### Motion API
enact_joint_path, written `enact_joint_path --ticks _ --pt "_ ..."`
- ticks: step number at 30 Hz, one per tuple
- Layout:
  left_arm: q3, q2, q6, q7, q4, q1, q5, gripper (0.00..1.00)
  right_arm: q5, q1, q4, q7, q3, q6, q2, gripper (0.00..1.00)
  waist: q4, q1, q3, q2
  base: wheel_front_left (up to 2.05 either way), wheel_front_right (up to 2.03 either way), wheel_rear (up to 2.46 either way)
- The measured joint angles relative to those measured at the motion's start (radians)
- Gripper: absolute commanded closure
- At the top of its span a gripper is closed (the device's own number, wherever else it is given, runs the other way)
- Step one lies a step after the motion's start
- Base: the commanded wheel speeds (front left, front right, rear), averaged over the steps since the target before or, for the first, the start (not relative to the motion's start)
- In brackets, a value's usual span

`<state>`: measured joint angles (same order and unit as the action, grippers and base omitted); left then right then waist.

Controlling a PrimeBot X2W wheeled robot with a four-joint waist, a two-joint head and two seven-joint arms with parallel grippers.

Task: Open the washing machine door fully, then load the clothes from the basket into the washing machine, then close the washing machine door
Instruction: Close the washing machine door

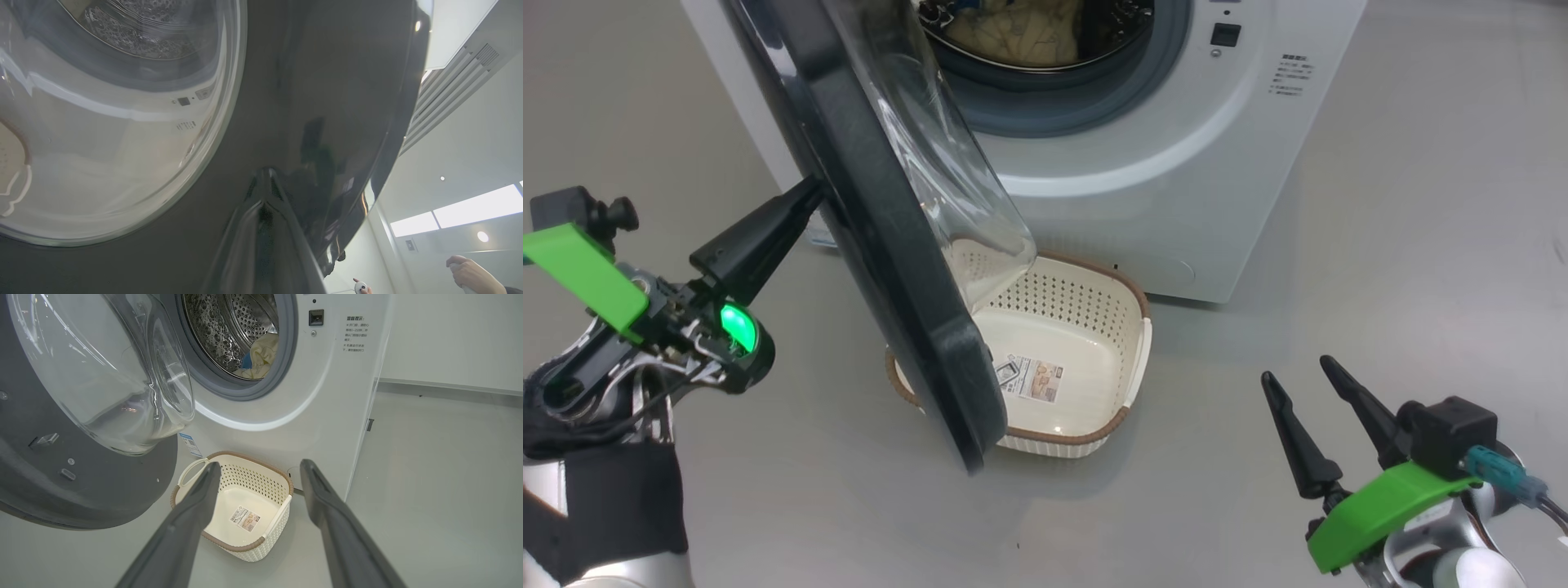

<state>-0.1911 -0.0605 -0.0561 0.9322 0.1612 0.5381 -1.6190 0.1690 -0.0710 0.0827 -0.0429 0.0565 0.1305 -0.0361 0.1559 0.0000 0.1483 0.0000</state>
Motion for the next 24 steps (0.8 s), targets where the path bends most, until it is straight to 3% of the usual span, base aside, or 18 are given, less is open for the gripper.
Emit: enact_joint_path --ticks 10,24 --pt "0.010 0.013 -0.050 -0.072 0.046 0.019 0.038 1.00 0.024 0.001 -0.019 0.017 0.007 0.000 0.000 0.00 -0.083 0.0000 -0.008 0.0000 0.00 0.00 0.00" --pt "0.004 0.022 -0.067 -0.215 0.076 0.071 0.088 1.00 0.036 0.001 -0.035 0.035 0.020 0.000 0.000 0.00 -0.223 0.0000 -0.010 0.0000 0.00 0.00 0.00"
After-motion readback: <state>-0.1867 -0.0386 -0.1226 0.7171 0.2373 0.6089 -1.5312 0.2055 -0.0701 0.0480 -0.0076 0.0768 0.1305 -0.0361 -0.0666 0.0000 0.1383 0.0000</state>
